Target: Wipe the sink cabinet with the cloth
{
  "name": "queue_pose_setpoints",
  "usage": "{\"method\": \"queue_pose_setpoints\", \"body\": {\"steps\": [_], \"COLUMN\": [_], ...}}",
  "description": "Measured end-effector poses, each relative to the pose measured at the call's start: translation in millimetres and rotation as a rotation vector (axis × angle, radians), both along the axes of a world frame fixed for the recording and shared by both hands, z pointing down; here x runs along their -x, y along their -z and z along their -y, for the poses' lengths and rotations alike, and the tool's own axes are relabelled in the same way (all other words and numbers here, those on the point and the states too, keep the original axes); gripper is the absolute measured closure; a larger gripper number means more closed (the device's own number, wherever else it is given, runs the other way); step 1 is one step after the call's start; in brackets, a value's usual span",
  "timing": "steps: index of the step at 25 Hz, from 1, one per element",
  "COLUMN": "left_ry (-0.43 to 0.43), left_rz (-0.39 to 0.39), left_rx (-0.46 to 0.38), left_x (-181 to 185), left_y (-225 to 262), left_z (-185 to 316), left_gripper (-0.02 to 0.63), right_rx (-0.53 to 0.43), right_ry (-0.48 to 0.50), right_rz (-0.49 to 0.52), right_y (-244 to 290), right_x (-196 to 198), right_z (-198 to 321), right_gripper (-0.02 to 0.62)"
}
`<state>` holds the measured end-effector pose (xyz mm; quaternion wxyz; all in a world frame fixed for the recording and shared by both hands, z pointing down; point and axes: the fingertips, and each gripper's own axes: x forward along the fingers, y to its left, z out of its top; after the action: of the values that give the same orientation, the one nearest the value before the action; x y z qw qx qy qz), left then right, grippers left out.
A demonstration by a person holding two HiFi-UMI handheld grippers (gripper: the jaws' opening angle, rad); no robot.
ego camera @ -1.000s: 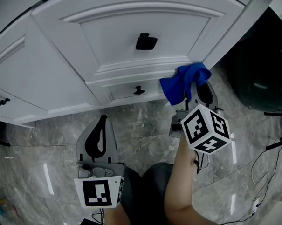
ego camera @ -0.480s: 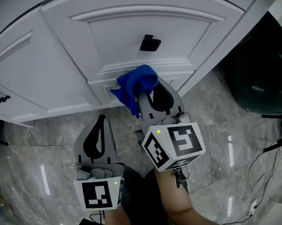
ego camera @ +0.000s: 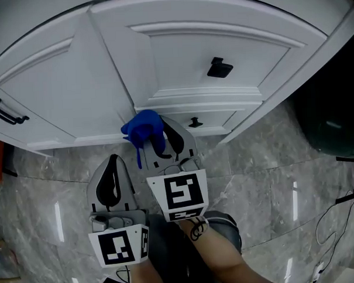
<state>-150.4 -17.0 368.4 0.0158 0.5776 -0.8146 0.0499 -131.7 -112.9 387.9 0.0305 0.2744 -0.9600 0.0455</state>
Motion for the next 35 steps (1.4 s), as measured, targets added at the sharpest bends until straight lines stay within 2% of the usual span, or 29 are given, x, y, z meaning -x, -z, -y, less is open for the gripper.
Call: {"method": "queue_pose_setpoints", "body": {"steps": [3, 7, 15, 21, 30, 35], "left_ry": [-0.014, -0.037, -0.052, -0.068, -0.087, -0.095], "left_rz": [-0.021, -0.051, -0.091, -0.093, -0.092, -0.099], "left_rx": [0.006, 0.004, -0.014, -0.021, -0.039, -0.047], "left_x": [2, 2, 4, 0, -9, -11], "left_y": [-5, -11, -11, -10, -5, -2], "left_z": [2, 7, 6, 8, 9, 6], "left_gripper": [0.606, 0.606, 0.606, 0.606, 0.606, 0.606], "right_rx": [-0.021, 0.026, 0.021, 0.062, 0.025, -0.010], "right_ry": [-0.001, -0.026, -0.045, -0.009, -0.021, 0.038], "right_rz": [-0.024, -0.003, -0.017, -0.036, -0.070, -0.115], "right_y": [-15, -34, -33, -37, -30, -31], "right_x": [12, 16, 17, 15, -5, -10], "right_z": [-4, 0, 2, 3, 18, 21], "right_gripper": [0.479, 0.479, 0.479, 0.479, 0.479, 0.480]}}
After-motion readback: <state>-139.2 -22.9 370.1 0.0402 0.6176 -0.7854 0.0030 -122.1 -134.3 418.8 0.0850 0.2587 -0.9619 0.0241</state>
